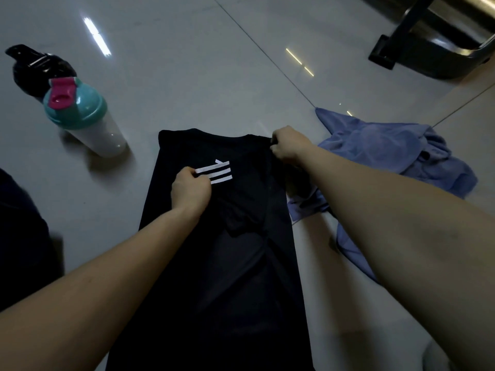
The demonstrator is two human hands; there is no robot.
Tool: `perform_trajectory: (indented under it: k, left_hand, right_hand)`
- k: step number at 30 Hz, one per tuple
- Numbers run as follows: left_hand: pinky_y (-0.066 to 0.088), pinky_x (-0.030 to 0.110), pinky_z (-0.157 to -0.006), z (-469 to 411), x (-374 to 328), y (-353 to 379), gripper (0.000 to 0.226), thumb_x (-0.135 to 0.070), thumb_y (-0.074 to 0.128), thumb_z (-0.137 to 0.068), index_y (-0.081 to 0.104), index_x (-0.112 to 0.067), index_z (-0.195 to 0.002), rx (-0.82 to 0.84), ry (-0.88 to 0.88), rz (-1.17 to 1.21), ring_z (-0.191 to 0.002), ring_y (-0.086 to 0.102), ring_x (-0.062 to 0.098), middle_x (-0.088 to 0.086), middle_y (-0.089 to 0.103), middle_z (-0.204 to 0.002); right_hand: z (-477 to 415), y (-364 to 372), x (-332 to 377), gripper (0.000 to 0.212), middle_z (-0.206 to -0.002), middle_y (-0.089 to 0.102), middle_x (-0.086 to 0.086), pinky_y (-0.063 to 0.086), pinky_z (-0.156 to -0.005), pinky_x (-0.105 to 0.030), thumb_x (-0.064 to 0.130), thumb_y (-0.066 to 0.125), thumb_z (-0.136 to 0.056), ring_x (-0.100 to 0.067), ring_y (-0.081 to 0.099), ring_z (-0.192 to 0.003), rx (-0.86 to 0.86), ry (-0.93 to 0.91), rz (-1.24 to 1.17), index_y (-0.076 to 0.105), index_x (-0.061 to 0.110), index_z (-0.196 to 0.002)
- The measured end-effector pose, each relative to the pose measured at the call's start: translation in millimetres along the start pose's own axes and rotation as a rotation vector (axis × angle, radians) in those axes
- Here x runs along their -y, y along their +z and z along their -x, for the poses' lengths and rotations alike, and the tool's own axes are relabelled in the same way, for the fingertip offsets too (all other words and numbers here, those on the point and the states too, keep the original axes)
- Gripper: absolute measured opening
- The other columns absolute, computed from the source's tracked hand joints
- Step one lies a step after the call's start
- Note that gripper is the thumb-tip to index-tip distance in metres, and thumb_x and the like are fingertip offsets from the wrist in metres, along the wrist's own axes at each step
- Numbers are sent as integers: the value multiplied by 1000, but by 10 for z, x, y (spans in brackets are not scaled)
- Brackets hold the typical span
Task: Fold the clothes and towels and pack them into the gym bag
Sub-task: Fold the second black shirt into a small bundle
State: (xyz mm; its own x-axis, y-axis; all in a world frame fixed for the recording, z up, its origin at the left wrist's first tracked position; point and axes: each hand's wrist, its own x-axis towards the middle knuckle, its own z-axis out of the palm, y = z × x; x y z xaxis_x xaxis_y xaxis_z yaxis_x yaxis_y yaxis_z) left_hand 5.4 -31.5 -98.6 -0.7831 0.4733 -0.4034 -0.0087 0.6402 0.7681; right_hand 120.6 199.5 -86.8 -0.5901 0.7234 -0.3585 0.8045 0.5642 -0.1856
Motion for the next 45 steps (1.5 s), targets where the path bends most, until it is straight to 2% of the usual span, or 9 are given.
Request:
perform_trajectory:
  k: [4, 13, 18, 25, 30, 33, 36, 41, 45]
  left_hand:
    - [60, 42, -74, -20, 130, -93, 12, -18, 50, -97, 59, -21, -104, 33, 13, -41, -84, 67, 23, 0, 65, -95]
    - [52, 37, -60, 14, 275, -218, 25, -29, 60, -88, 66, -6, -80, -73, 89, -273, -69, 67, 29, 11, 70, -74]
    - [46, 35, -55, 5, 294, -238, 29, -29, 60, -87, 64, 0, -80, -57, 73, -234, -62, 61, 30, 17, 67, -73]
    - [38, 33, -57, 72, 350, -238, 28, -36, 55, -90, 52, -13, -74, -150, 180, -331, -61, 53, 20, -1, 56, -66]
    - [36, 31, -58, 22, 466, -248, 28, -38, 55, -91, 51, -18, -71, -193, 251, -390, -66, 54, 19, 0, 56, -74]
    - [43, 36, -65, 14, 470, -248, 25, -37, 56, -91, 52, -18, -74, -201, 264, -384, -72, 55, 22, -1, 55, -79]
    - [48, 44, -85, 36, 486, -248, 17, -31, 61, -90, 58, -16, -97, -227, 307, -458, -90, 54, 25, 2, 55, -97]
    - [37, 47, -106, 73, 659, -154, 38, -32, 58, -94, 56, -16, -129, -200, 704, -653, -123, 47, 29, 10, 51, -134]
    - [17, 53, -123, 57, 804, -83, 48, -44, 44, -101, 46, -22, -144, -44, 713, -843, -147, 29, 29, 10, 39, -157]
  right_hand:
    - [-74, -12, -14, 16, -98, 67, -16, 45, -72, -32, 19, 59, -90, -36, 62, -89, -33, 45, -58, 66, 6, -97]
    - [-164, 12, -2, 35, -102, 63, -12, 42, -74, -33, 38, 68, -92, -35, 62, -99, -86, 97, 34, 64, 8, -108]
    - [-151, 7, 8, 22, -104, 68, -16, 49, -75, -35, 14, 57, -89, -36, 63, -92, -24, 84, -17, 67, 7, -107]
    - [-125, 79, -19, 25, -114, 66, -15, 47, -79, -36, 18, 61, -91, -37, 61, -101, -40, 25, -9, 63, 9, -114]
    - [-81, 147, -77, 51, -125, 54, -16, 48, -85, -42, 19, 67, -88, -39, 58, -107, -76, -23, -10, 44, 10, -133]
    - [-35, 192, -86, 42, -125, 44, -16, 47, -77, -43, 19, 68, -88, -40, 58, -94, -173, -16, -22, 45, 10, -122]
    - [21, 246, -98, 25, -120, 47, -13, 49, -80, -44, 20, 62, -91, -39, 57, -94, -230, -40, 29, 56, 9, -113]
    - [73, 344, -62, 19, -113, 50, -14, 48, -74, -44, 13, 53, -90, -39, 54, -98, -192, -112, 136, 63, 6, -104]
    - [144, 243, -5, 14, -113, 48, -14, 43, -72, -41, 15, 54, -90, -39, 54, -98, -94, -111, 141, 60, 6, -100]
